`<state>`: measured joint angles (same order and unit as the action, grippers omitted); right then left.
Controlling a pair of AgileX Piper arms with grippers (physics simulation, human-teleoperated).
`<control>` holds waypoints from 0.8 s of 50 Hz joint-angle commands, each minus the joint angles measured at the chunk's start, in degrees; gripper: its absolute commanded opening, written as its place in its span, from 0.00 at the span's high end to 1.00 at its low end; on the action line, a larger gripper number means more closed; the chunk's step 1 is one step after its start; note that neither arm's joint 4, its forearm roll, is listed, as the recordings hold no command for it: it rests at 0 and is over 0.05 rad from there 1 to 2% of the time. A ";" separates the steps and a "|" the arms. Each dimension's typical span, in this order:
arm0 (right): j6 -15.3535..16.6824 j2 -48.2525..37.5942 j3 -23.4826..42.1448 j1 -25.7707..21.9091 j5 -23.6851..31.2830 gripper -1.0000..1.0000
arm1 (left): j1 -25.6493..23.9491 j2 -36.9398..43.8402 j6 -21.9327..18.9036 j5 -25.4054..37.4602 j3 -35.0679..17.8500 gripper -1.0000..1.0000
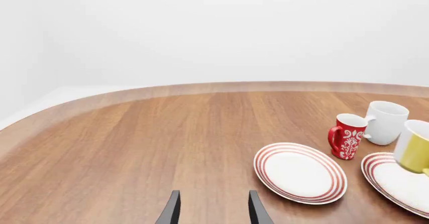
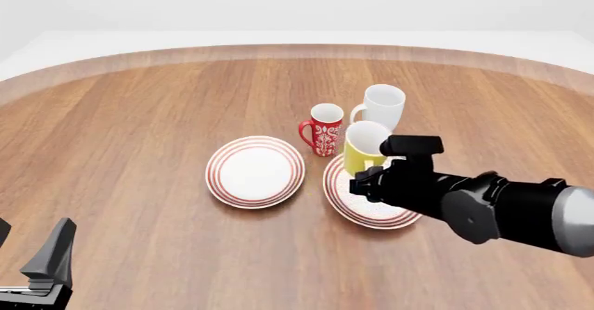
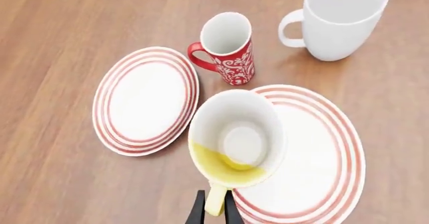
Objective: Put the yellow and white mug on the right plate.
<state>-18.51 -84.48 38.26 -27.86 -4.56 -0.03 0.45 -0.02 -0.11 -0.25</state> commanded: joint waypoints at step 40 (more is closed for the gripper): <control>2.63 -8.05 -4.49 4.95 -11.90 1.00 | 0.00 0.00 -0.01 0.00 0.00 0.00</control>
<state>-15.54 -90.60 34.04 -23.48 -14.41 -0.03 0.44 -0.02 -0.11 -0.25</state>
